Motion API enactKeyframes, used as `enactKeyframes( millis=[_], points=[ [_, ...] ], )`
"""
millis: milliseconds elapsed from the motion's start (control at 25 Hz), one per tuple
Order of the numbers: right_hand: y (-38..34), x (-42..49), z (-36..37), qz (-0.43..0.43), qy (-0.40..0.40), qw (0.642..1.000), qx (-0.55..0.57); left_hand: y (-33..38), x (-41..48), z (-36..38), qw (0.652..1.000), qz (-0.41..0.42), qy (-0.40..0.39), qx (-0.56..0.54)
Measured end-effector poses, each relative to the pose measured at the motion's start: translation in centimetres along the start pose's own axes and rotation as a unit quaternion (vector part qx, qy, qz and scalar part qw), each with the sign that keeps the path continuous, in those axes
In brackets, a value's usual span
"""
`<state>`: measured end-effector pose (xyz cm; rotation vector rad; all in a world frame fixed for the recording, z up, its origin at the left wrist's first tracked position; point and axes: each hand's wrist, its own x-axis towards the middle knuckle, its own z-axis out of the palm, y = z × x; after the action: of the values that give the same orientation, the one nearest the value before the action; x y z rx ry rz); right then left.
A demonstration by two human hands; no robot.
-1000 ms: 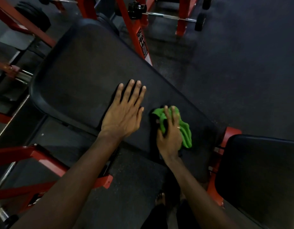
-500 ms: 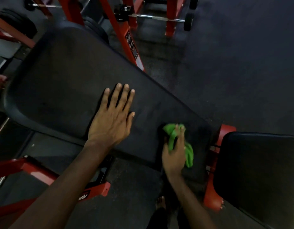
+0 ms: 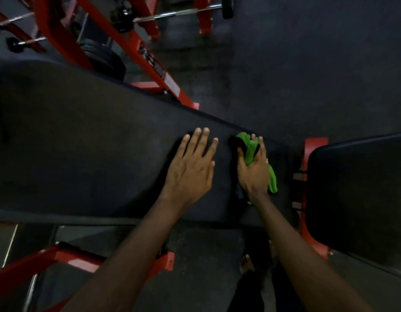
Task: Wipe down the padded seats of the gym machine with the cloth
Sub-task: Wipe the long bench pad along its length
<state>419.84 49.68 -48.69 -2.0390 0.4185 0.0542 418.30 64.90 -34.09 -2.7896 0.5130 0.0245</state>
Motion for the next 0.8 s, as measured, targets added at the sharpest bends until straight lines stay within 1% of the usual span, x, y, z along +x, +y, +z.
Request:
enactKeyframes(
  millis=[80, 160, 200, 240, 280, 320, 400, 440, 480, 520, 560, 600, 640, 720, 760, 800],
  points=[
    [1.3, -3.8, -0.5, -0.043, -0.004, 0.999, -0.014, 1.1, 2.1, 1.3, 0.999, 0.035, -0.014, 0.007],
    [3.3, -8.0, -1.2, -0.108, -0.032, 0.993, -0.026, 1.9, 3.3, 2.4, 0.997, 0.059, -0.041, 0.015],
    [4.7, -8.7, -1.4, -0.126, -0.043, 0.991, -0.026, 2.2, 3.6, 3.0, 0.996, 0.067, -0.05, 0.017],
    [6.0, -7.8, -1.6, -0.12, -0.043, 0.992, -0.019, 2.4, 3.7, 3.6, 0.996, 0.073, -0.057, 0.019],
    [6.9, -5.8, -1.6, -0.079, -0.026, 0.996, -0.014, 2.7, 3.8, 4.0, 0.995, 0.077, -0.064, 0.022],
    [7.5, -3.2, -1.5, -0.01, 0.001, 1.0, -0.007, 2.9, 3.8, 4.4, 0.994, 0.078, -0.072, 0.029],
    [8.3, 2.6, -1.6, 0.152, 0.036, 0.988, 0.011, 2.9, 3.8, 4.8, 0.993, 0.075, -0.08, 0.04],
    [8.5, 4.8, -1.8, 0.199, 0.043, 0.979, 0.011, 2.9, 3.8, 4.8, 0.993, 0.074, -0.08, 0.042],
    [8.6, 6.1, -1.9, 0.22, 0.049, 0.974, 0.007, 3.0, 3.9, 4.9, 0.993, 0.075, -0.079, 0.042],
    [8.4, 6.2, -2.0, 0.218, 0.058, 0.974, 0.002, 3.1, 4.0, 4.9, 0.993, 0.075, -0.079, 0.038],
    [7.8, 5.1, -2.0, 0.202, 0.061, 0.978, -0.001, 3.1, 3.9, 4.9, 0.994, 0.072, -0.081, 0.035],
    [6.8, 2.9, -1.8, 0.164, 0.059, 0.985, 0.001, 3.1, 3.9, 4.9, 0.994, 0.071, -0.081, 0.035],
    [5.6, 0.2, -1.5, 0.109, 0.047, 0.993, 0.007, 3.1, 3.9, 5.0, 0.994, 0.072, -0.078, 0.037],
    [3.9, -4.8, -0.6, -0.007, -0.001, 1.0, 0.001, 3.1, 4.1, 5.1, 0.994, 0.074, -0.075, 0.042],
    [3.9, -5.3, -0.3, -0.046, -0.013, 0.999, -0.002, 3.1, 4.1, 5.0, 0.993, 0.076, -0.074, 0.045],
    [4.3, -4.4, -0.2, -0.064, -0.018, 0.998, 0.007, 3.0, 4.1, 5.0, 0.993, 0.078, -0.072, 0.05]
  ],
)
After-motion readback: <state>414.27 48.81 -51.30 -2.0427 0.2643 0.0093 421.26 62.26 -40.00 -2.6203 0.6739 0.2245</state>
